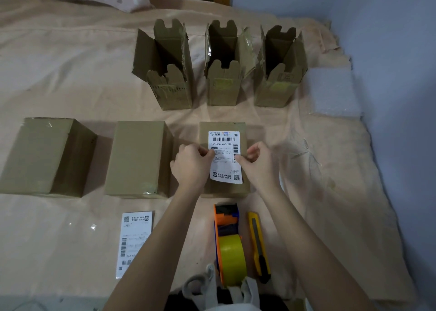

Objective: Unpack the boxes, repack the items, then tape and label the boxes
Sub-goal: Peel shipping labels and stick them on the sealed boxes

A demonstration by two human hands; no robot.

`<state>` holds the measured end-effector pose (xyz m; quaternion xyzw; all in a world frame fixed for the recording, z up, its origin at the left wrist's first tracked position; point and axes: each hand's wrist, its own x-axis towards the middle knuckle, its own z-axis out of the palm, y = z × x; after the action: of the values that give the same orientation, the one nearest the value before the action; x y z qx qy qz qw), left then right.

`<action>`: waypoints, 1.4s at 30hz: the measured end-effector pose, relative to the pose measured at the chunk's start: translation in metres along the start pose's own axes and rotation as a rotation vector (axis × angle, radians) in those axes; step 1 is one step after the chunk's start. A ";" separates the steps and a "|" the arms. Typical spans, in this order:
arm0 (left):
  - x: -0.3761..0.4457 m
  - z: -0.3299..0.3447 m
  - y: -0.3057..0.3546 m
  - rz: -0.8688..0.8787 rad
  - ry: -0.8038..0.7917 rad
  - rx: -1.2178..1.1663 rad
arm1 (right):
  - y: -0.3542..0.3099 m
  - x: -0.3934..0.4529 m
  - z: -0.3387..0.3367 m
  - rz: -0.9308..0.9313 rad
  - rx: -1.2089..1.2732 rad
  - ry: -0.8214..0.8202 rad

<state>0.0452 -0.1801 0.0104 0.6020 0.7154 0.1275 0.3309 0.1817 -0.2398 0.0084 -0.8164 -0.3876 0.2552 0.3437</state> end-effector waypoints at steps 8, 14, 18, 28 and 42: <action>-0.009 0.003 -0.002 0.056 0.099 0.025 | 0.006 -0.009 0.015 -0.605 -0.596 -0.069; -0.006 0.003 -0.005 0.099 0.116 0.058 | 0.016 -0.009 0.021 -0.521 -0.621 -0.180; -0.004 0.003 -0.005 0.128 0.120 0.096 | 0.020 -0.010 0.023 -0.425 -0.528 -0.183; -0.008 0.007 0.001 0.266 0.324 0.496 | 0.025 -0.009 0.030 -0.371 -0.346 -0.157; -0.006 0.036 -0.019 0.792 0.114 0.528 | 0.030 -0.007 0.035 -0.393 -0.275 -0.118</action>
<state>0.0529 -0.1981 -0.0254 0.8838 0.4560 0.0905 0.0530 0.1680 -0.2470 -0.0355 -0.7481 -0.5896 0.1755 0.2489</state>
